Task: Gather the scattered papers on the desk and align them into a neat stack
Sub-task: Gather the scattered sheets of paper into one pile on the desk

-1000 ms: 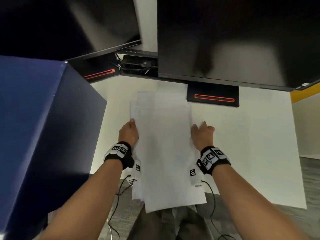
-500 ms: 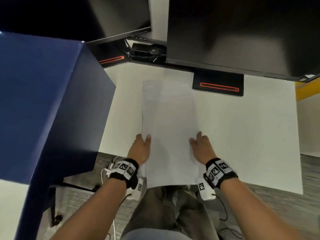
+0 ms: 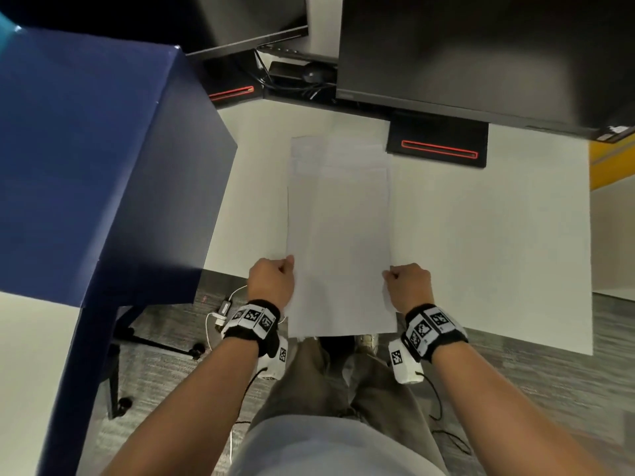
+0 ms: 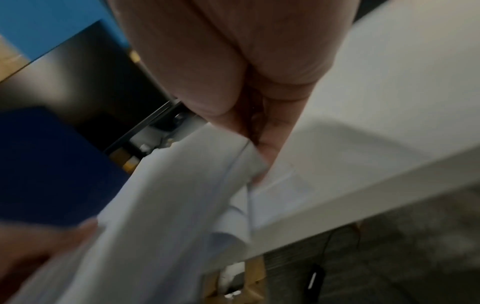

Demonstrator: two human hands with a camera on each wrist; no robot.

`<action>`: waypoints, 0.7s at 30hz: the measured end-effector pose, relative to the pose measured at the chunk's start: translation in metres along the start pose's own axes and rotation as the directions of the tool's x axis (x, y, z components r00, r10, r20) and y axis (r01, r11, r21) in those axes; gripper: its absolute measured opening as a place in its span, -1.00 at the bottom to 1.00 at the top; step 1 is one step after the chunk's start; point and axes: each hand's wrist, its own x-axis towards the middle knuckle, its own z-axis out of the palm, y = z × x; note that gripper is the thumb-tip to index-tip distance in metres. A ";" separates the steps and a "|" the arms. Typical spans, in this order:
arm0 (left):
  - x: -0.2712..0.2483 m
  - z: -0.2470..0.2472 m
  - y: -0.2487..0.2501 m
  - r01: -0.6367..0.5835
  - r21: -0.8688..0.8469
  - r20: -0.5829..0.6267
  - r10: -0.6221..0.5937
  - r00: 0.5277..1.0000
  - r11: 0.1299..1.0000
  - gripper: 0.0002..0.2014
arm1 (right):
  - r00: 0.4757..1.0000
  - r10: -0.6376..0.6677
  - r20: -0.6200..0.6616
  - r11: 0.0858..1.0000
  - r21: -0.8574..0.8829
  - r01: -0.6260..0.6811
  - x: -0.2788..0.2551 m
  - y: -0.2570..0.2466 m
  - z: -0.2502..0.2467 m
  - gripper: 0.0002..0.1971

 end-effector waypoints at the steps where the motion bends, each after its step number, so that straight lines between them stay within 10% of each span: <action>1: -0.002 -0.002 -0.002 -0.009 0.032 -0.013 0.010 1.000 0.999 -0.59 | 0.999 0.024 -0.035 0.999 0.035 -0.023 -0.001 0.000 -0.001 -0.69; 14: 0.027 -0.026 0.017 0.125 -0.059 -0.042 -0.128 0.991 0.990 -0.65 | 0.996 0.066 -0.061 0.998 0.012 -0.066 0.033 -0.004 -0.032 -0.58; 21: 0.071 0.002 0.082 0.080 -0.182 0.003 -0.080 0.997 0.980 0.03 | 0.991 0.129 -0.041 0.963 0.245 -0.115 0.091 -0.059 -0.013 0.11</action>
